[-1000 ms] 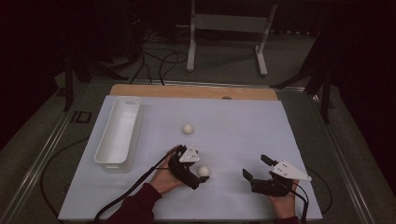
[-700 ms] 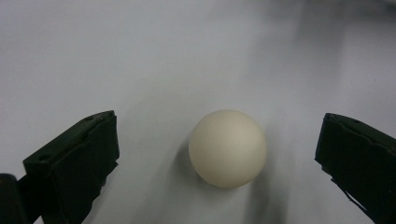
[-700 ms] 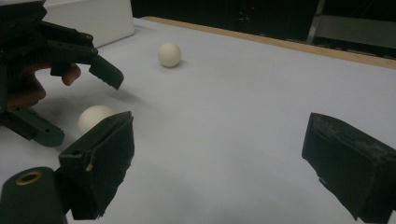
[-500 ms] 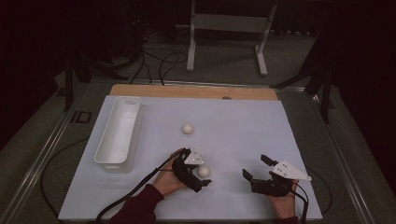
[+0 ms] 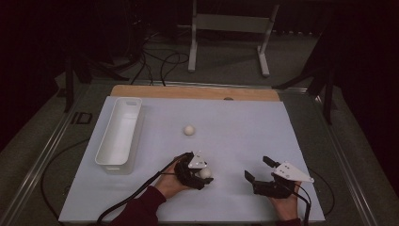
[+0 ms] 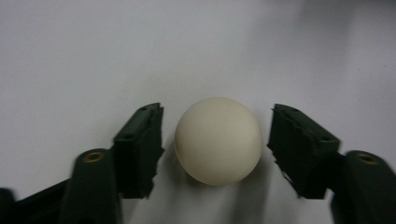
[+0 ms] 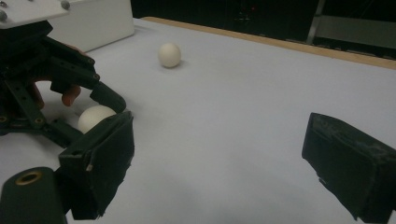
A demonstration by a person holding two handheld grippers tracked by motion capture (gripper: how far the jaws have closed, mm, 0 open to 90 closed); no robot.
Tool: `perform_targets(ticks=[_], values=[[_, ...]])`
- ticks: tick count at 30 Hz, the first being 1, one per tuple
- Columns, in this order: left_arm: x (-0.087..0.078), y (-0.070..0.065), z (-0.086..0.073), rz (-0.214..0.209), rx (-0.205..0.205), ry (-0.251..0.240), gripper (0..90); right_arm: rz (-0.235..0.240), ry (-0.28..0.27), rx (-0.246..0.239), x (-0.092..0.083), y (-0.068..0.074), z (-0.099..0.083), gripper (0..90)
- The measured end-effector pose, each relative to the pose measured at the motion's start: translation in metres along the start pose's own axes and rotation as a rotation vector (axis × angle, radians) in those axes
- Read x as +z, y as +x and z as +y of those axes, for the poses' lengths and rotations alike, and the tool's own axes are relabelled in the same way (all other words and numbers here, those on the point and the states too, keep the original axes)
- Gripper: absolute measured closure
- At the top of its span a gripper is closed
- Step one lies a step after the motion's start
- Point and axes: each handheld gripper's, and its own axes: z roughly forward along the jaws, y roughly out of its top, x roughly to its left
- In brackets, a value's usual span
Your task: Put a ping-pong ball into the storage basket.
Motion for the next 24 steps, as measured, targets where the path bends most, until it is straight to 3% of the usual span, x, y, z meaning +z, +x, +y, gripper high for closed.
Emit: perform_targets(ticks=[3, 7, 13, 24], values=[[0.000, 0.000, 0.000, -0.003, -0.001, 0.003, 49.5, 0.000, 0.000, 0.000, 0.000, 0.000, 0.000, 9.1], [0.000, 0.000, 0.000, -0.002, 0.001, 0.007, 50.5, 0.000, -0.001, 0.001, 0.000, 0.000, 0.000, 9.0], [-0.003, 0.002, 0.001, 0.037, -0.005, 0.014, 50.8, 0.000, -0.003, 0.001, 0.000, 0.000, 0.000, 9.1], [-0.011, 0.004, 0.004, 0.054, -0.012, 0.000, 50.9, 0.000, -0.003, 0.000, -0.001, 0.000, 0.000, 9.1]])
